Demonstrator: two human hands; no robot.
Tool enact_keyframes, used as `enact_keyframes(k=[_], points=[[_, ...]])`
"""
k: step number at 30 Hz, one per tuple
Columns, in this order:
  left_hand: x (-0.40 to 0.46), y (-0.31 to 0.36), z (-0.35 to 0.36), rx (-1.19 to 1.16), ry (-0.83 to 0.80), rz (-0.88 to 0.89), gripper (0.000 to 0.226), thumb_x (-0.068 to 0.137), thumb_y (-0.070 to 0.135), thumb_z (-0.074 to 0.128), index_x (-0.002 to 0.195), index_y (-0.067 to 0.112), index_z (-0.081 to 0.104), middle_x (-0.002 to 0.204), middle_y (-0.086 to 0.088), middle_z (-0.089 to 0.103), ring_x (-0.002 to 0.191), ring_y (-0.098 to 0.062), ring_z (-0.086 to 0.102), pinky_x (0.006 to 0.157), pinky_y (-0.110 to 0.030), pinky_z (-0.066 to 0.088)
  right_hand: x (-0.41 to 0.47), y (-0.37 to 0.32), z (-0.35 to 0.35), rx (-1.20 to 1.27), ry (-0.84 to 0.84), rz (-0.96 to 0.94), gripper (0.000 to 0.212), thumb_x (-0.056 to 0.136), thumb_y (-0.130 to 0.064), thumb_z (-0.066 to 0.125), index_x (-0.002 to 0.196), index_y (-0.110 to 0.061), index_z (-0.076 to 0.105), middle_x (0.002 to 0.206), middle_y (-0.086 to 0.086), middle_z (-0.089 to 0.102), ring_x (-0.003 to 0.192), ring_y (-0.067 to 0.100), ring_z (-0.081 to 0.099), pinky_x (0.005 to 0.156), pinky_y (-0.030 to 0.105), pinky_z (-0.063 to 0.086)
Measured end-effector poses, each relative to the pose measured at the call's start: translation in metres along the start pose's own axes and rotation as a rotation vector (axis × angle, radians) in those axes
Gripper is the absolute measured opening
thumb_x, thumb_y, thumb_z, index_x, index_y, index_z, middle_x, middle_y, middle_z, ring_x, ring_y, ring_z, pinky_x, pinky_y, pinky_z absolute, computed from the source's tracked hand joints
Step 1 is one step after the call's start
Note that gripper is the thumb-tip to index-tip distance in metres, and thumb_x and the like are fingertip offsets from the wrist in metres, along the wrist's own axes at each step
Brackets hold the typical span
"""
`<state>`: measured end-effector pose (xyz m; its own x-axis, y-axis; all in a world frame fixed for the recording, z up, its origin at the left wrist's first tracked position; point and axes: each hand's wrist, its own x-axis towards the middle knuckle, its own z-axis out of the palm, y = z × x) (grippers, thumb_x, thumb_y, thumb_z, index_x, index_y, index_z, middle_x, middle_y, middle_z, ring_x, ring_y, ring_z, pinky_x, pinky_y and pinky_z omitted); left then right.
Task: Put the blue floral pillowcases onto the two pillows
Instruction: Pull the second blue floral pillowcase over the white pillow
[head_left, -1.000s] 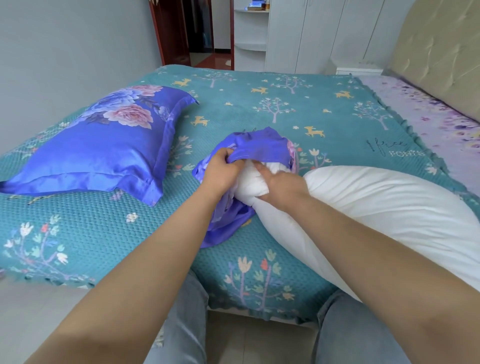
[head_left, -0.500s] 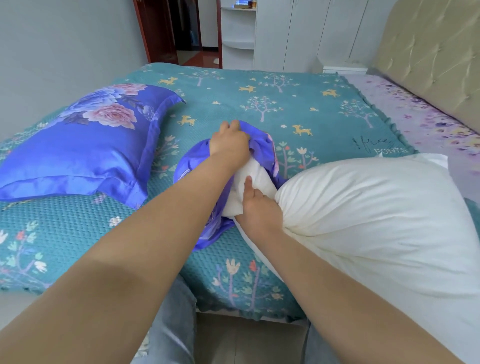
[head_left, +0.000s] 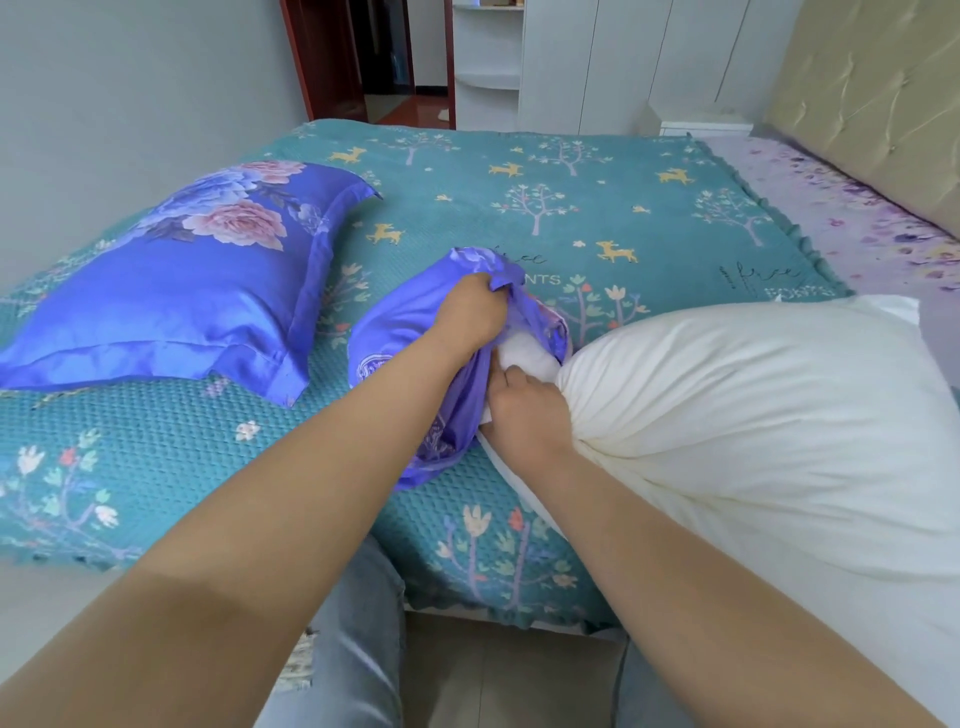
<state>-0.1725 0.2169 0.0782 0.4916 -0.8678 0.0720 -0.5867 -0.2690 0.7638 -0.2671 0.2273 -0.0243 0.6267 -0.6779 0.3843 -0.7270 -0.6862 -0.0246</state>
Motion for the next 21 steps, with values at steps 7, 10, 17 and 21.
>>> enact_keyframes(k=[7, 10, 17, 21], points=[[-0.019, 0.016, 0.009, -0.421, -0.325, -0.193, 0.005, 0.080, 0.003, 0.064, 0.080, 0.004, 0.058, 0.082, -0.016, 0.059, 0.080, -0.025, 0.058, 0.075, -0.035, 0.051, 0.003, -0.005, 0.004, 0.006, -0.039, 0.004, 0.034, 0.029, -0.022, 0.086, 0.048, -0.015, 0.059, 0.048, 0.003, 0.054, 0.034, 0.022, 0.051, 0.038, 0.017, 0.034], [-0.022, 0.008, 0.007, -0.194, -0.335, -0.056, 0.015, 0.076, -0.006, 0.055, 0.086, 0.004, 0.057, 0.078, -0.015, 0.058, 0.074, -0.026, 0.056, 0.068, -0.032, 0.047, 0.007, 0.004, 0.000, -0.022, -0.027, 0.058, 0.024, 0.056, -0.020, 0.082, 0.072, -0.011, 0.067, 0.067, 0.008, 0.064, 0.054, 0.025, 0.063, 0.047, 0.024, 0.043], [-0.023, -0.041, -0.031, 0.693, 0.150, 0.057, 0.030, 0.088, 0.007, 0.044, 0.117, 0.006, 0.052, 0.121, -0.018, 0.043, 0.110, -0.037, 0.050, 0.086, -0.040, 0.043, 0.016, 0.012, -0.004, 0.018, -0.137, 0.104, 0.069, 0.086, -0.037, 0.055, 0.146, -0.019, 0.026, 0.124, 0.009, 0.051, 0.105, 0.030, 0.057, 0.076, 0.033, 0.042], [-0.026, -0.035, -0.047, 0.291, 0.215, -0.037, 0.025, 0.080, 0.001, 0.041, 0.095, 0.008, 0.059, 0.091, -0.013, 0.056, 0.084, -0.032, 0.050, 0.073, -0.033, 0.042, 0.021, 0.016, -0.005, 0.035, -0.189, 0.142, 0.073, 0.086, -0.043, 0.053, 0.149, -0.024, 0.019, 0.123, 0.010, 0.051, 0.108, 0.029, 0.056, 0.080, 0.033, 0.042]])
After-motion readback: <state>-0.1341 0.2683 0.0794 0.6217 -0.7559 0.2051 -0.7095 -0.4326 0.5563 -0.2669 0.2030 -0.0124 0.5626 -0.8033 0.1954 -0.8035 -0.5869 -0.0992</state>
